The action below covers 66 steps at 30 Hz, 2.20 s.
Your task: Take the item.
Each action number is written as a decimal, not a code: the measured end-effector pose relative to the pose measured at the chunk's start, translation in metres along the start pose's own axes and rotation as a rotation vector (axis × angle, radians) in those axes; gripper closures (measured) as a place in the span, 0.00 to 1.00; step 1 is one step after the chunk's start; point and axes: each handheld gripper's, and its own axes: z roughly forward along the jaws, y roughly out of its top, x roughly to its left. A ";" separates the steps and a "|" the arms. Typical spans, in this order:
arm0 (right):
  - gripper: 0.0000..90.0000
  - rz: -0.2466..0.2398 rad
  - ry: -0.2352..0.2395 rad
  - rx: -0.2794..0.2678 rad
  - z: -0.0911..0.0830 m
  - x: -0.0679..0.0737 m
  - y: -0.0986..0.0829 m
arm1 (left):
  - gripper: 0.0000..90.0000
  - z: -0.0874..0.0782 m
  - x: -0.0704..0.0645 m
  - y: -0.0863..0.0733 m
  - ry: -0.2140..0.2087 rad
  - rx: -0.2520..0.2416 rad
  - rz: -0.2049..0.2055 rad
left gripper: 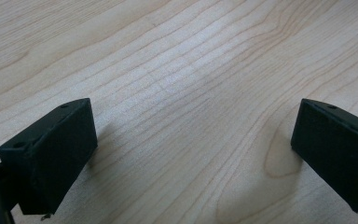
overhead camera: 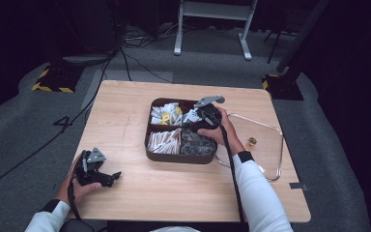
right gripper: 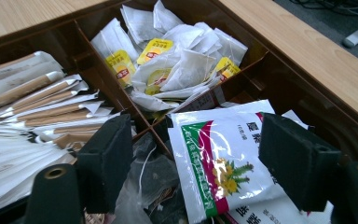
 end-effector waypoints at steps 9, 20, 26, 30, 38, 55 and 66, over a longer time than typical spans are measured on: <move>0.28 0.013 -0.021 0.031 0.017 -0.001 0.005 | 0.01 0.000 0.000 0.000 -0.001 0.000 0.000; 0.29 0.035 -0.056 0.063 0.030 -0.008 0.003 | 0.01 0.000 0.000 0.000 0.000 0.000 0.000; 0.28 0.043 -0.060 0.071 0.035 -0.011 0.002 | 0.01 0.000 0.000 0.000 -0.001 -0.001 0.002; 0.28 0.045 -0.065 0.077 0.037 -0.012 0.003 | 0.01 0.000 0.000 0.000 -0.001 -0.001 0.002; 0.38 0.023 -0.115 0.131 0.042 -0.009 0.004 | 0.01 0.000 0.000 0.000 -0.001 -0.003 0.001; 1.00 -0.046 -0.124 0.151 0.044 -0.001 0.004 | 0.01 0.000 0.000 0.000 0.000 -0.003 0.003; 0.65 0.087 -0.174 0.062 0.024 -0.026 -0.002 | 0.01 0.000 0.000 0.000 -0.001 -0.003 0.002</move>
